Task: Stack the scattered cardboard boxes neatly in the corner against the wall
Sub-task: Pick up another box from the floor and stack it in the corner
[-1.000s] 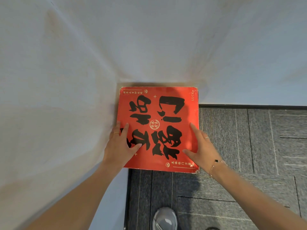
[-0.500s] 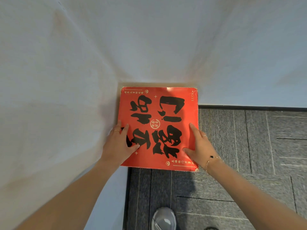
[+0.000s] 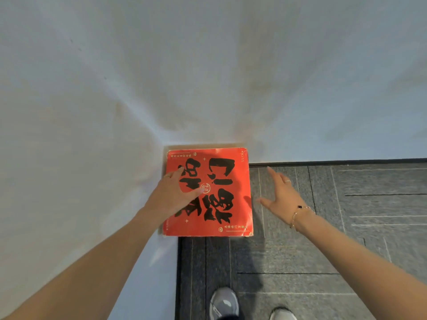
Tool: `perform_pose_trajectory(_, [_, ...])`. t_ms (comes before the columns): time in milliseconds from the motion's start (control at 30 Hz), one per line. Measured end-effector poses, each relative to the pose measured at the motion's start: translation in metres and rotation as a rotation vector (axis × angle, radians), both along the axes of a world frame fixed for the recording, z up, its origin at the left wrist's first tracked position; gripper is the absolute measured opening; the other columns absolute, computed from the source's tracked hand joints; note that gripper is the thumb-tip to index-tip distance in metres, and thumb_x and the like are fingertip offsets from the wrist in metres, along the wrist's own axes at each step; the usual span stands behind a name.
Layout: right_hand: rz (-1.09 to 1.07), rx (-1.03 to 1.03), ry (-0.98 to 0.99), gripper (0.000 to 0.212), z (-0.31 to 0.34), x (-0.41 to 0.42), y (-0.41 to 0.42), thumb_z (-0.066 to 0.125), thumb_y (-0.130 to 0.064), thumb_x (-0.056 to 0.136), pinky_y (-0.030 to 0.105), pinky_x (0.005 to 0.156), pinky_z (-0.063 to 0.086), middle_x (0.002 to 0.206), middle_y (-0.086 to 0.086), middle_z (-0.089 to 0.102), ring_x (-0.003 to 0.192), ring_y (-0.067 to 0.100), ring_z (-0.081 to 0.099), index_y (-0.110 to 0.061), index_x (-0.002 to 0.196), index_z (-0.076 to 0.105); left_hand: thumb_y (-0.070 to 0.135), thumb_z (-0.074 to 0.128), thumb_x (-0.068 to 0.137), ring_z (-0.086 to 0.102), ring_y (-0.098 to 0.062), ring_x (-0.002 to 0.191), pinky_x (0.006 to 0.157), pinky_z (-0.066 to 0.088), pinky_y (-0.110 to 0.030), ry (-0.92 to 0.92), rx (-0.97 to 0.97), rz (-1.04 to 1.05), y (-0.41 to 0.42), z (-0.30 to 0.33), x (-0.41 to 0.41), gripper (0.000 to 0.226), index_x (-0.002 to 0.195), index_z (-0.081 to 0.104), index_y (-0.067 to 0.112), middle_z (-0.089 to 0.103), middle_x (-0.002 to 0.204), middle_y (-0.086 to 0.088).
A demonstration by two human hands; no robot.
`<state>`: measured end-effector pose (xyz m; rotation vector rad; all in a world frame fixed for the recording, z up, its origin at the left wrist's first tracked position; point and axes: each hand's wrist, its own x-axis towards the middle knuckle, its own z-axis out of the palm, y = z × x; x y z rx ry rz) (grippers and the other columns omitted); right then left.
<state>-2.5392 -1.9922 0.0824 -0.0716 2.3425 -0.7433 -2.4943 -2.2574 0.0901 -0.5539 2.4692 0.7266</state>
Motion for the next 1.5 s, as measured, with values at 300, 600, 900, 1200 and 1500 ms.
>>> perform_pose_trajectory(300, [-0.075,-0.007,0.081,0.076,0.138,0.004,0.078,0.058,-0.031,0.090,0.029,0.111,0.025,0.155,0.007,0.017,0.140,0.020,0.025,-0.020,0.149,0.012,0.066,0.058,0.077,0.056,-0.016,0.117,0.099,0.046,-0.039,0.086,0.115,-0.216,0.078,0.126,-0.035,0.070,0.136,0.045,0.031,0.055,0.134,0.004])
perform_pose_trajectory(600, [-0.179,0.120,-0.002,0.078,0.274,0.062,0.178,0.058,-0.047,0.086,0.034,0.108,0.034,0.147,0.013,0.034,0.133,0.025,0.039,-0.016,0.147,0.021,0.060,0.053,0.086,0.036,-0.024,0.137,0.111,0.032,-0.037,-0.021,0.119,-0.492,0.197,0.246,-0.022,0.078,0.146,0.033,0.014,0.038,0.149,-0.008])
perform_pose_trajectory(900, [-0.471,0.226,0.024,0.060,0.394,0.187,0.292,0.057,-0.042,0.089,0.031,0.104,0.036,0.141,0.010,0.043,0.125,0.023,0.047,-0.016,0.140,0.039,0.049,0.049,0.093,0.050,-0.024,0.125,0.103,0.037,-0.029,-0.010,0.105,-0.886,0.318,0.367,0.002,0.059,0.141,0.042,0.014,0.052,0.137,-0.010])
perform_pose_trajectory(1200, [-0.916,0.231,0.017,0.054,0.472,0.367,0.372,0.054,-0.045,0.090,0.030,0.104,0.038,0.142,0.006,0.045,0.124,0.022,0.049,-0.019,0.136,0.043,0.054,0.049,0.092,0.048,-0.023,0.128,0.105,0.036,-0.029,0.018,0.112,-1.242,0.458,0.463,0.080,0.066,0.144,0.037,0.016,0.049,0.141,-0.008])
perform_pose_trajectory(1500, [-1.365,0.270,0.037,0.052,0.515,0.607,0.396,0.053,-0.043,0.091,0.028,0.101,0.038,0.140,0.006,0.046,0.124,0.020,0.048,-0.018,0.136,0.044,0.050,0.055,0.090,0.051,-0.019,0.125,0.103,0.039,-0.029,0.072,0.189,-1.596,0.586,0.508,0.261,0.065,0.142,0.040,0.015,0.054,0.136,-0.008])
